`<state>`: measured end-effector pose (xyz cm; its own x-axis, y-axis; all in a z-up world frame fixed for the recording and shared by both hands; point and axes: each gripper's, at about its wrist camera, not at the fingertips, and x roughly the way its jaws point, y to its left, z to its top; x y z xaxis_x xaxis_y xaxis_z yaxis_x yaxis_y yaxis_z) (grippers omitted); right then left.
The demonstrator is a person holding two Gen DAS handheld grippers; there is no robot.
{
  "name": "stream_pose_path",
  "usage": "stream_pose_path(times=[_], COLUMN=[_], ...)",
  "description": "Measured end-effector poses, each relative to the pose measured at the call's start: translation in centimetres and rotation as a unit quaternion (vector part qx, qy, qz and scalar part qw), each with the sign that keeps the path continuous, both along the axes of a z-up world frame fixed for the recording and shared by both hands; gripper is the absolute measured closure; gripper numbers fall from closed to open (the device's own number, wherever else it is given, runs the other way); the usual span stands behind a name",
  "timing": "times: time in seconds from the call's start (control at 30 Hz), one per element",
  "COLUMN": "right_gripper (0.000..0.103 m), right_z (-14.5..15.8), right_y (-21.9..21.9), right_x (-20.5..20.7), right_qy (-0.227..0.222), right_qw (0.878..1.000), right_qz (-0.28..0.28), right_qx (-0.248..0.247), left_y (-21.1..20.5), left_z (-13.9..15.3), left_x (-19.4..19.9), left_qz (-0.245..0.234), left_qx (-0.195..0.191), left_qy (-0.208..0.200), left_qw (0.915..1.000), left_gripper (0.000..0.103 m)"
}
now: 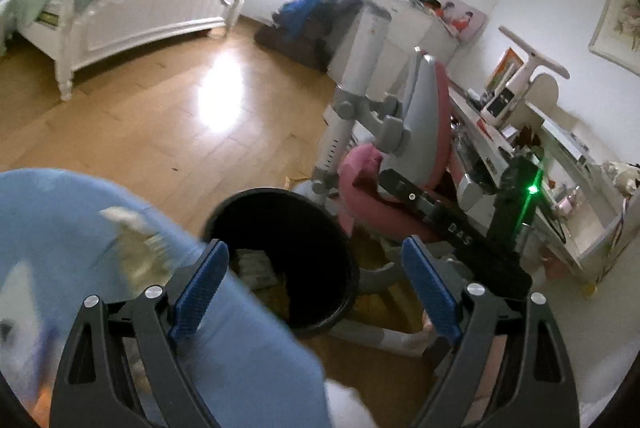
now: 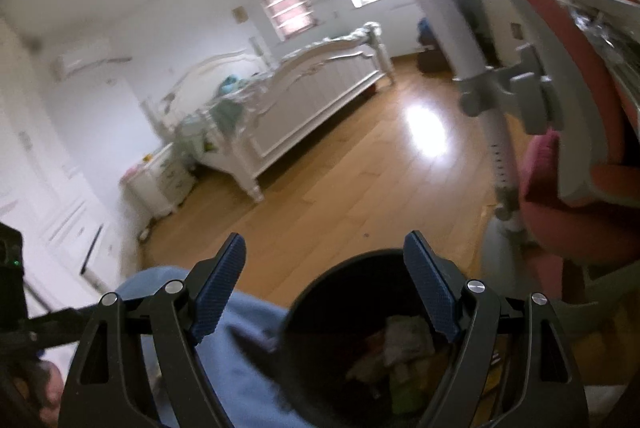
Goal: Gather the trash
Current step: 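Grasp the gold wrapper with the left tool while the right grasps the red milk box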
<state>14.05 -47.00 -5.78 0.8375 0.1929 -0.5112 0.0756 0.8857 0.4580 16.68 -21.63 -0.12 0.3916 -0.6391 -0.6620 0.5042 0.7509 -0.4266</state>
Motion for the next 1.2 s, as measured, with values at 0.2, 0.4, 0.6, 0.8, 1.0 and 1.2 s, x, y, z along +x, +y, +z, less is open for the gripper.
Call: stream_pose_path(times=[0.2, 0.4, 0.6, 0.8, 1.0, 1.2], right_gripper=[0.022, 0.023, 0.023, 0.023, 0.027, 0.026], right_z=[1.3, 1.1, -1.9, -2.9, -3.1, -3.2], right_y=[9.4, 22.2, 29.6, 32.9, 34.0, 36.1], right_x=[-1.2, -1.2, -1.1, -1.7, -0.9, 0.0], right_qy=[0.016, 0.077, 0.187, 0.218, 0.222, 0.213], right_qw=[0.991, 0.939, 0.912, 0.914, 0.922, 0.923], right_qz=[0.136, 0.333, 0.363, 0.341, 0.314, 0.309], right_qx=[-0.009, -0.036, -0.032, -0.020, -0.048, -0.081], left_y=[10.6, 18.8, 20.6, 19.2, 20.3, 26.0], left_z=[0.6, -0.8, -4.6, -8.3, -9.2, -7.1], left_x=[-3.7, -8.7, -10.0, -8.0, -8.5, -9.5], left_qz=[0.077, 0.046, -0.053, -0.098, -0.050, 0.063], left_qx=[0.022, 0.072, 0.167, 0.193, 0.182, 0.104], left_qy=[0.000, -0.027, -0.069, -0.056, -0.037, -0.020], left_qw=[0.9967, 0.9960, 0.9821, 0.9748, 0.9812, 0.9924], left_gripper=[0.010, 0.010, 0.011, 0.043, 0.080, 0.080])
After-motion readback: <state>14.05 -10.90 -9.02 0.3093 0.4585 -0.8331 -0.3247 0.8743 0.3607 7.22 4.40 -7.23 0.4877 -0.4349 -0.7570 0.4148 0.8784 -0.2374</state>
